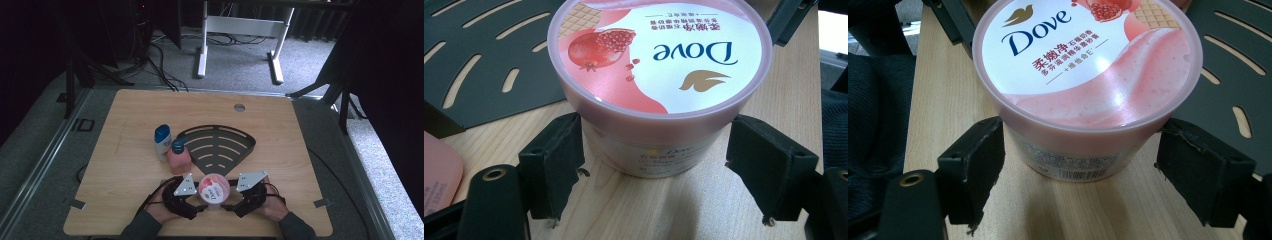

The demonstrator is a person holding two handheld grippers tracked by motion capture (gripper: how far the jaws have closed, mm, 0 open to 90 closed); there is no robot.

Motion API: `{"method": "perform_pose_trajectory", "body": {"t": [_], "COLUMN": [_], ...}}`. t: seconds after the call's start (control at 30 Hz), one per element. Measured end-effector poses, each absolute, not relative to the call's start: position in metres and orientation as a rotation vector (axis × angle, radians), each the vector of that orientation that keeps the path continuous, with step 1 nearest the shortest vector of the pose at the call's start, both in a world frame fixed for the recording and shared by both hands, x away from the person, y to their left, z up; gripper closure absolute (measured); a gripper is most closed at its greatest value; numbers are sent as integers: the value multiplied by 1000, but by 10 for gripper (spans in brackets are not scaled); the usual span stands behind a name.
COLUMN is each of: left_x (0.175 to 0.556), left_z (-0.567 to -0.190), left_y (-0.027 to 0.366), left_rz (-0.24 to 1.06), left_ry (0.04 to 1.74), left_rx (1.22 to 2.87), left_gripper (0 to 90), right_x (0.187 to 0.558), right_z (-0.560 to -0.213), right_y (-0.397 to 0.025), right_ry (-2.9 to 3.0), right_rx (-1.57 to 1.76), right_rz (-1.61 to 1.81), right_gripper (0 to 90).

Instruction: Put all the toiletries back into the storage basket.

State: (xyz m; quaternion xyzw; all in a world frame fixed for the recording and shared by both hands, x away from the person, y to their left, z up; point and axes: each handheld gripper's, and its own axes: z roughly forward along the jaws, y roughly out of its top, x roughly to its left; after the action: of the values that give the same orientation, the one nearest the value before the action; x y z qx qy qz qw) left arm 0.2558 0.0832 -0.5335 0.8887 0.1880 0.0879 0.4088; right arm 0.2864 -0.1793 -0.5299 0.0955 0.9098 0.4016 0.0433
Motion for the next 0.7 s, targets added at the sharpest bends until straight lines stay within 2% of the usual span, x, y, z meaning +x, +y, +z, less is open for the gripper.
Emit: {"method": "perform_pose_trajectory", "body": {"t": [0.7], "left_x": [263], "left_z": [-522], "left_y": [79], "left_rz": [225], "left_ry": [461], "left_rx": [2235], "left_gripper": [256], "right_x": [289], "right_z": [-520], "right_y": [-187], "right_ry": [2747], "right_rx": [305], "right_rz": [1262], "right_gripper": [195]}}
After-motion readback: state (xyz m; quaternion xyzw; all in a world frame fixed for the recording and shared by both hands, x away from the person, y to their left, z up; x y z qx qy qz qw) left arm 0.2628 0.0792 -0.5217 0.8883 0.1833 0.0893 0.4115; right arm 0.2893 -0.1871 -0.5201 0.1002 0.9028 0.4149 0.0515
